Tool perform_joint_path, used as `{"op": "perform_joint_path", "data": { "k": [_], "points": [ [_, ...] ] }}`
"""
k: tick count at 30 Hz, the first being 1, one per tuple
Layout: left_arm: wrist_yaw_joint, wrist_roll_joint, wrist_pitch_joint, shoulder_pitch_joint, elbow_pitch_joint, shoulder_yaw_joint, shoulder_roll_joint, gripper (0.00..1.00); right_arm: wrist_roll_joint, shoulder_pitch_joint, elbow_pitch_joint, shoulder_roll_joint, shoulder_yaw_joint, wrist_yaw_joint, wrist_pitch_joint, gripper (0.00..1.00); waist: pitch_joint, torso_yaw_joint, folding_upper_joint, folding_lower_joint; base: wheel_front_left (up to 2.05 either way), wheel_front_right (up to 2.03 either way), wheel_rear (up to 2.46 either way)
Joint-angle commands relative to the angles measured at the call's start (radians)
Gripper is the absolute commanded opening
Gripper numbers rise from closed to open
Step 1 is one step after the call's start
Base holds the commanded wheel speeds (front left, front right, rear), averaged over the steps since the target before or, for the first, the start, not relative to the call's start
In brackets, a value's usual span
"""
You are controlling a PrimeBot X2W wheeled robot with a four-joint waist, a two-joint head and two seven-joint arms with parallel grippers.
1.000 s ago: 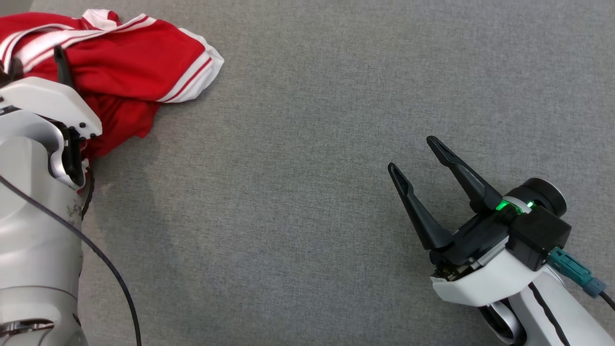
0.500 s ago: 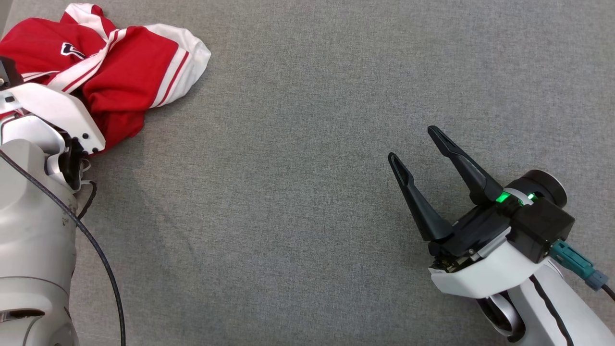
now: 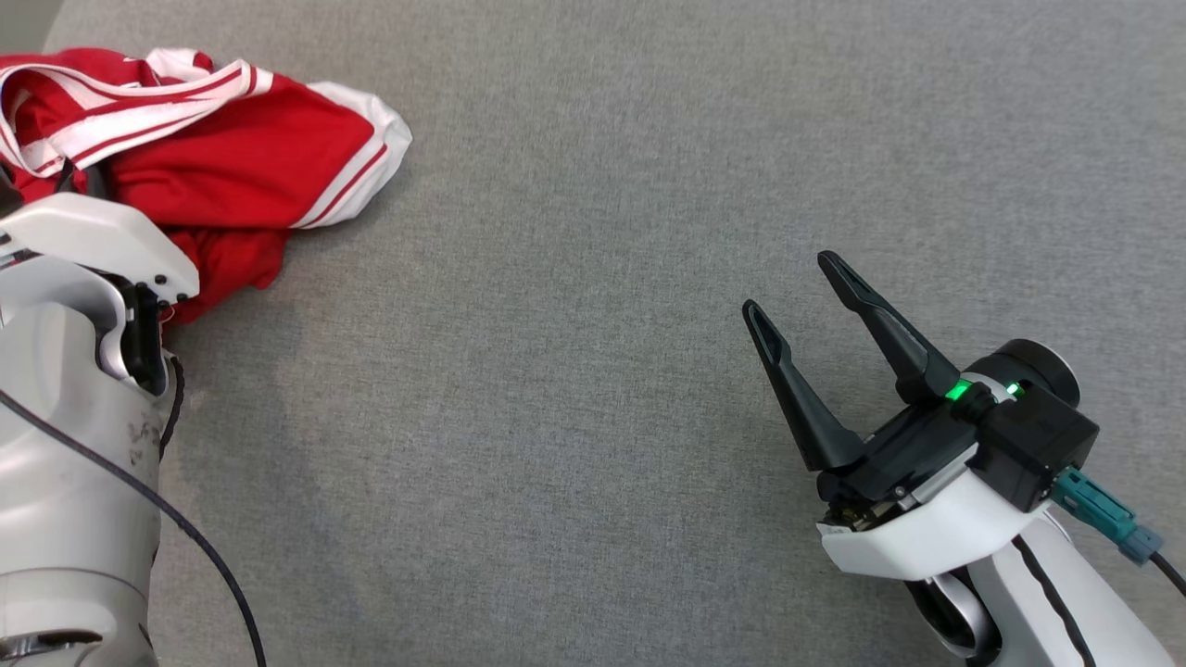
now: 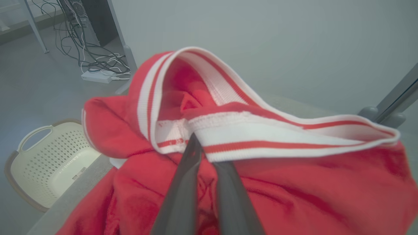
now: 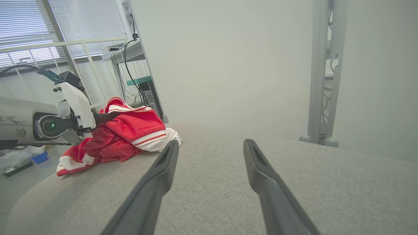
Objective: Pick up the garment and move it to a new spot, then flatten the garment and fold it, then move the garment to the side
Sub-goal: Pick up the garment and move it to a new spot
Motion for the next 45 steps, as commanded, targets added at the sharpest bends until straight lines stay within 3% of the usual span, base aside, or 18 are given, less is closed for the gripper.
{"op": "perform_joint_path", "data": {
  "k": [1,13,23,28,37,45],
  "points": [
    [-0.007,-0.005,-0.018,0.021,-0.008,0.0,0.005,0.0,0.002,0.012,0.001,0.005,-0.006,0.0,-0.005,1.0,-0.037,-0.014,0.0,0.0,0.0,0.0,0.0],
    [-0.035,0.008,-0.084,0.14,-0.152,-0.024,0.01,0.0,0.001,0.112,0.019,0.044,-0.056,0.0,-0.005,1.0,-0.203,-0.062,0.0,0.0,0.0,0.0,0.0],
    [-0.04,0.032,-0.032,0.256,-0.327,-0.075,-0.002,0.0,-0.008,0.193,0.038,0.079,-0.109,0.0,-0.005,1.0,-0.35,-0.126,0.0,0.0,0.0,0.0,0.0],
    [-0.036,0.043,0.022,0.333,-0.417,-0.105,-0.016,0.0,-0.008,0.24,0.048,0.091,-0.148,0.0,-0.005,1.0,-0.428,-0.174,0.0,0.0,0.0,0.0,0.0],
    [-0.05,0.04,0.107,0.434,-0.626,-0.165,-0.056,0.0,-0.021,0.243,0.038,0.092,-0.176,0.0,-0.005,1.0,-0.461,-0.292,0.0,0.0,0.0,0.0,0.0],
    [-0.056,0.03,0.139,0.426,-0.688,-0.239,-0.111,0.0,-0.014,0.251,0.055,0.105,-0.152,0.0,-0.005,1.0,-0.473,-0.401,0.0,0.0,0.0,0.0,0.0]
  ]
}}
